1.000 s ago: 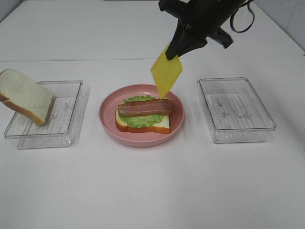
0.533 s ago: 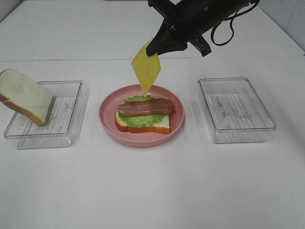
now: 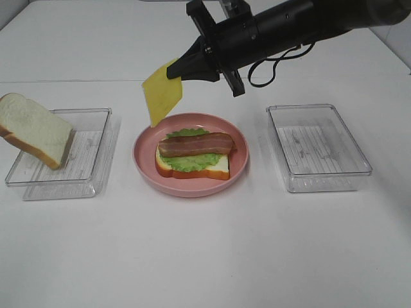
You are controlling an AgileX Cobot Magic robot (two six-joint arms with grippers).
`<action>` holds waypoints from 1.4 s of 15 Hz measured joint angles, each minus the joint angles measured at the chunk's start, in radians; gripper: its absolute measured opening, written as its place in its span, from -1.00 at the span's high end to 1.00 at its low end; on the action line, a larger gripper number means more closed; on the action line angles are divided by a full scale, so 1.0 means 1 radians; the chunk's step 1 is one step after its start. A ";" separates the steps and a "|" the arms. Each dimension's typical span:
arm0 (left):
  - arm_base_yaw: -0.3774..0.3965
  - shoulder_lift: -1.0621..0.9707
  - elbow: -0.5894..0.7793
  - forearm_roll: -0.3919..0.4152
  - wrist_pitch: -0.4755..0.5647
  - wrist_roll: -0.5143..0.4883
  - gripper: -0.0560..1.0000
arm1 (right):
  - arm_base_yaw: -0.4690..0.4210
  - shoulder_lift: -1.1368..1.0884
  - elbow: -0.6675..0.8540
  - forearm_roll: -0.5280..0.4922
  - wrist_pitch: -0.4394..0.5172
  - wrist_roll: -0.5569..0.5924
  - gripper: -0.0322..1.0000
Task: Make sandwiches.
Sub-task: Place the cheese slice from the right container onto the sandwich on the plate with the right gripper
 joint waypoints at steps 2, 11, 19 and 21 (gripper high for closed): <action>0.000 0.000 0.000 0.000 0.000 0.000 -0.96 | 0.000 0.050 0.001 0.037 -0.002 -0.022 0.90; 0.000 0.000 0.000 0.000 0.000 0.000 -0.96 | 0.000 0.131 0.001 -0.091 -0.076 -0.016 0.90; 0.000 0.000 0.000 0.000 0.000 0.000 -0.96 | 0.000 0.131 0.001 -0.266 -0.134 0.036 0.90; 0.000 0.000 0.000 0.000 0.000 0.000 -0.96 | 0.000 0.131 0.001 -0.271 -0.134 0.036 0.90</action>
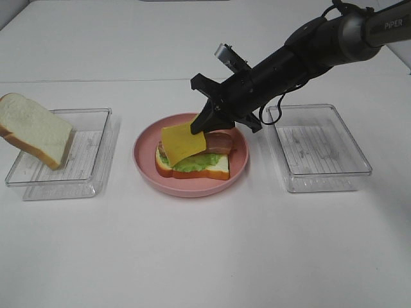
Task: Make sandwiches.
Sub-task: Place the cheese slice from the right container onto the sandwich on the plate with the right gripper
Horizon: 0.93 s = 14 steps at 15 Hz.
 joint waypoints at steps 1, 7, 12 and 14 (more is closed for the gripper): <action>0.000 0.000 0.000 0.000 0.000 0.000 -0.96 | 0.000 0.000 0.000 -0.001 0.000 0.000 0.90; 0.000 0.000 0.000 0.000 0.000 0.000 -0.96 | 0.000 0.000 0.000 -0.025 -0.001 0.000 0.83; 0.000 0.000 0.000 0.000 0.000 0.000 -0.96 | 0.000 0.000 0.000 -0.033 -0.001 0.000 0.35; 0.000 0.000 0.000 0.000 0.000 0.000 -0.96 | 0.000 0.000 0.000 -0.034 -0.001 0.000 0.13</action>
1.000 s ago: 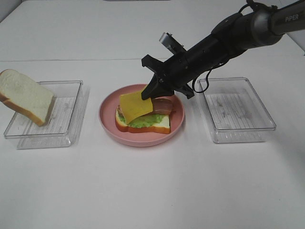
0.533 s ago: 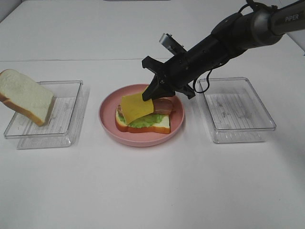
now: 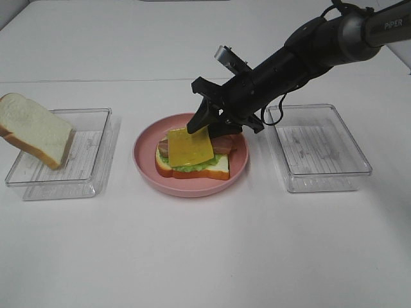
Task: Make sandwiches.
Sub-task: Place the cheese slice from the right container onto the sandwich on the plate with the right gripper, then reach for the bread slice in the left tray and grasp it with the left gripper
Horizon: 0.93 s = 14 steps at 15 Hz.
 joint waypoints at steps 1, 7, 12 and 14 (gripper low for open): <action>0.000 0.000 0.000 0.000 0.000 0.000 -0.96 | 0.000 0.000 0.000 0.000 0.000 0.000 0.02; 0.000 0.000 0.000 0.000 0.000 0.000 -0.96 | 0.000 -0.067 0.000 -0.088 -0.023 0.014 -0.38; 0.000 0.000 0.000 0.000 0.000 0.000 -0.96 | 0.000 -0.185 0.000 -0.303 -0.026 0.173 -0.78; 0.000 0.000 0.000 0.000 0.000 0.000 -0.96 | 0.000 -0.309 0.000 -0.624 -0.018 0.413 -0.90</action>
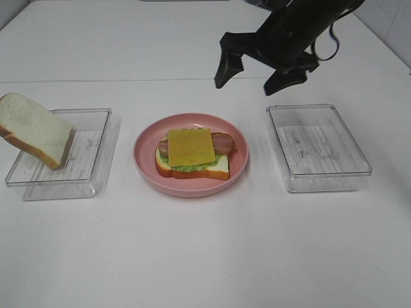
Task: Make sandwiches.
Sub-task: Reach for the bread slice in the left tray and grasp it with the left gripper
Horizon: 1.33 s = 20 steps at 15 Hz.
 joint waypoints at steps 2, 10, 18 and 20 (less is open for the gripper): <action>0.000 0.000 0.000 0.000 0.000 0.000 -0.96 | -0.007 -0.041 0.000 -0.178 0.038 0.122 -0.90; 0.000 0.000 0.000 0.000 0.000 0.000 -0.96 | -0.302 -0.062 0.000 -0.285 0.311 0.074 -0.90; 0.000 0.000 0.000 0.000 0.000 0.000 -0.96 | -0.332 -0.385 0.311 -0.250 0.318 0.026 -0.90; 0.000 0.000 0.000 0.000 0.000 0.000 -0.96 | -0.332 -0.729 0.572 -0.263 0.282 0.026 -0.90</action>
